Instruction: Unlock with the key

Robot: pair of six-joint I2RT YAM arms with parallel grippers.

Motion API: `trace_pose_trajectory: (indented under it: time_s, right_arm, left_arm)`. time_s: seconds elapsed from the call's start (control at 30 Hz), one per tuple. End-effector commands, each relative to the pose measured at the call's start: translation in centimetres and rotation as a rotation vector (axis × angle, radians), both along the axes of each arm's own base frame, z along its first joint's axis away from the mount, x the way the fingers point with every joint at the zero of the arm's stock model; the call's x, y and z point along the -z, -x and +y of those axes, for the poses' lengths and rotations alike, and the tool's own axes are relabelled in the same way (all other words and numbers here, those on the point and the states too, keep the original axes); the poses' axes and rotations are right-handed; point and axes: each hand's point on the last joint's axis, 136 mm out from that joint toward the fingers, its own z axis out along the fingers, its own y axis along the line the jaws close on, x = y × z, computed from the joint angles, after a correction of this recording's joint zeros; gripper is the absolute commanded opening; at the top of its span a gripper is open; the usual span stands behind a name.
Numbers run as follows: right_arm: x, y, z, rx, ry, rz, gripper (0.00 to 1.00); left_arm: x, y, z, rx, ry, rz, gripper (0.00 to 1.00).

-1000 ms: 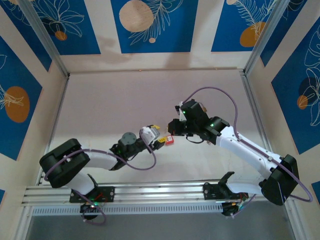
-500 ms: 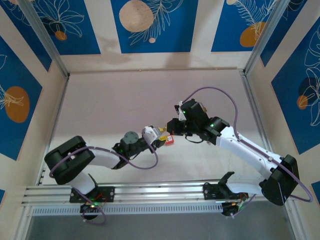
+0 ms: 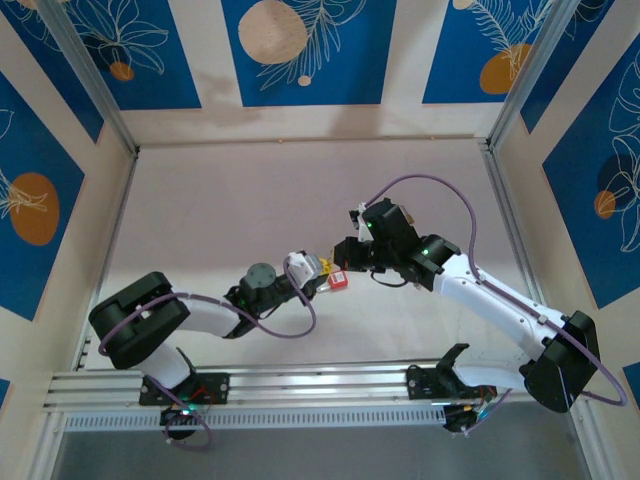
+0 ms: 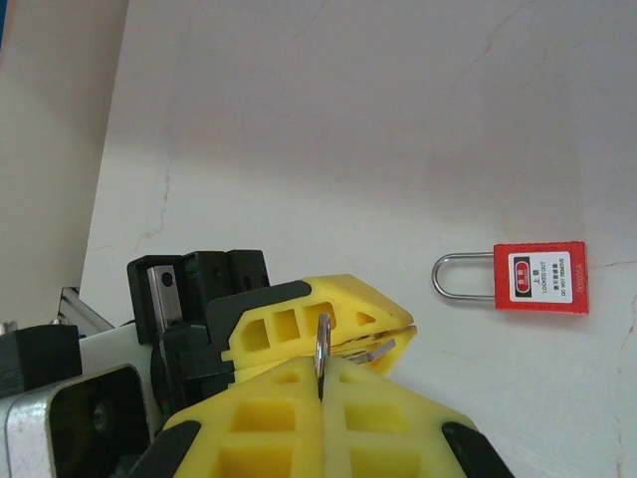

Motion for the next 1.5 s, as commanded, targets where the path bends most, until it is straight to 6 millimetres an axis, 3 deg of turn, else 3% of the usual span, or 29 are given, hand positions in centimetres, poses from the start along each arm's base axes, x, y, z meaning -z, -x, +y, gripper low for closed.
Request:
trace_pose_trajectory:
  time_s: [0.0,0.5,1.1,1.27,1.4,1.47]
  right_arm:
    - [-0.1,0.3,0.0,-0.002,-0.011,-0.004,0.00]
    - [2.7,0.1,-1.3,0.038,0.006,0.043,0.00]
    - [3.5,0.5,-1.5,0.039,-0.022,0.057,0.00]
    - [2.0,0.3,-1.5,0.032,-0.077,0.009,0.13]
    - [0.0,-0.2,-2.5,0.060,-0.121,-0.080,0.44]
    - [-1.3,-0.6,-3.6,0.098,-0.153,-0.144,0.52]
  left_arm:
    - [-1.4,0.3,0.0,0.016,0.022,-0.041,0.00]
    - [-1.8,0.6,0.8,0.017,-0.059,-0.060,0.00]
    - [-2.1,-0.2,1.0,-0.004,-0.063,-0.034,0.00]
    - [-2.0,-0.1,0.3,0.039,-0.089,0.029,0.00]
    - [-1.8,-0.6,-0.1,0.046,-0.156,0.104,0.00]
    - [-1.7,-1.0,0.0,0.048,-0.187,0.146,0.00]
